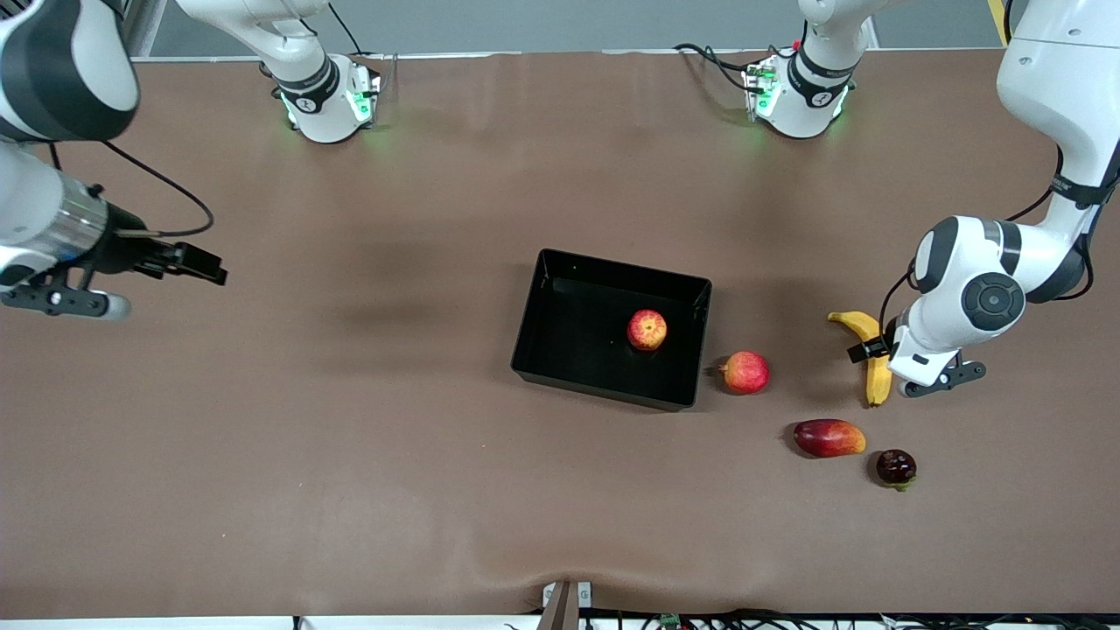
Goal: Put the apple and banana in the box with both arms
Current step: 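Withdraw the left gripper from the box while the right gripper returns to rest, then grasp the yellow banana with the left gripper, then carry the banana over the black box with the left gripper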
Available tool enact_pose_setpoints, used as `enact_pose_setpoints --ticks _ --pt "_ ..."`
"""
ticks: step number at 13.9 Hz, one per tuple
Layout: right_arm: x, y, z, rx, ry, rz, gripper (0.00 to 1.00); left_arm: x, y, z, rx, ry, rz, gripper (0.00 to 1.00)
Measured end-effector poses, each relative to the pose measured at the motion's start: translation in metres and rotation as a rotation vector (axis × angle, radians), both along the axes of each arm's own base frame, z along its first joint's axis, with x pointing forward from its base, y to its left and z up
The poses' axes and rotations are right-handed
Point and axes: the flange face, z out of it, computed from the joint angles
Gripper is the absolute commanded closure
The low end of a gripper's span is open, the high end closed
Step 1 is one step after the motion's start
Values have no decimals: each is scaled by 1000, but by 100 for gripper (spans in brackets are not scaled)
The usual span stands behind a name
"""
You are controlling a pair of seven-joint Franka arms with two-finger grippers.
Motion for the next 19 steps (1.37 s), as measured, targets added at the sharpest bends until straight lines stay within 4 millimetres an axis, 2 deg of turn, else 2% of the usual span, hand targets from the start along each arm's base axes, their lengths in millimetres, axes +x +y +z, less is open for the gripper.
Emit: enact_pose_setpoints --ticks 2,3,4,5,7,9,11,14,16,17,19 --pt "-6 -9 16 2 11 2 0 -2 0 -14 -15 5 0 35" --pt "-7 -12 30 1 -1 1 0 -3 0 -20 -23 7 2 55" --pt "-7 -13 45 0 -17 2 0 -4 2 -26 -28 11 5 83" --pt "-9 -12 57 0 -23 5 0 -4 4 -29 -31 10 4 100" --pt "-14 -9 72 -9 -8 18 0 -2 4 -25 -34 2 -19 100" --pt "-18 -6 82 -31 8 33 0 4 -5 -8 -34 -28 -46 100" --pt "-21 -8 87 -42 7 72 0 10 -38 27 -33 -57 -99 100" --pt "-22 -11 91 -52 0 99 0 15 -117 101 -31 -95 -183 100" --pt "-23 -11 91 -52 4 101 0 17 -176 146 -76 -119 -163 100" --pt "-25 -10 91 -52 13 102 0 14 -208 160 -94 -131 -150 100" --pt "-25 -8 94 -52 12 107 0 -1 -277 169 -119 -142 -127 100"
